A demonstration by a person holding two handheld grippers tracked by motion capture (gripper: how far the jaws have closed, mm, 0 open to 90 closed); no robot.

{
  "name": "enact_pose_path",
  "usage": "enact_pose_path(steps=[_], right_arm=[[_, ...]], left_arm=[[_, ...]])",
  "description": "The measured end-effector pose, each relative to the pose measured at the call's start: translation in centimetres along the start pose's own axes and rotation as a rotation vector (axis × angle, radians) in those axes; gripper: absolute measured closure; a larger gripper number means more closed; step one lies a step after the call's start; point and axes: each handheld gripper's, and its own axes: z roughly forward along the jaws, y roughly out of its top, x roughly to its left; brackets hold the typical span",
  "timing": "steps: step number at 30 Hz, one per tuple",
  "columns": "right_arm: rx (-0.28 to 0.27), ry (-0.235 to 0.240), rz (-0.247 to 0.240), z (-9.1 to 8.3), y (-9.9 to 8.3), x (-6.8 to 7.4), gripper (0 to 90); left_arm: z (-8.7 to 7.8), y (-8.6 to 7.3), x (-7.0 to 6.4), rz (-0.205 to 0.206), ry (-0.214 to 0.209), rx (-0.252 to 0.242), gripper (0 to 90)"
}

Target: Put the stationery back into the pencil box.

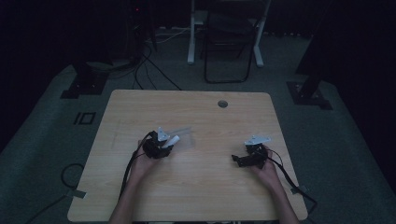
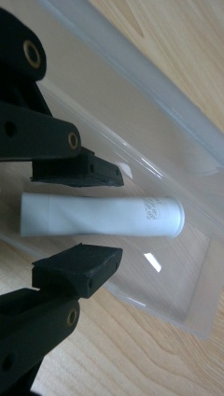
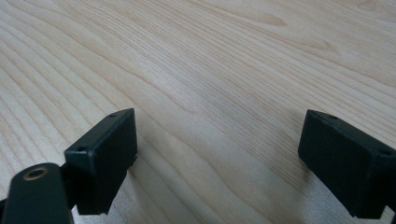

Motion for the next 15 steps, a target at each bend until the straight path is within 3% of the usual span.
enact_pose_path(steps=[9,15], right_arm=[[0.000,0.000,0.000,0.0,0.0,0.0,11.6],[0.001,0.000,0.000,0.0,0.0,0.0,11.6]], left_arm=[[-1.6,-0.1,-1.3,0.017,0.013,-0.050,58.3],[-2.4,-0.3,-3.1,0.003,-0.013,-0.088,58.3]])
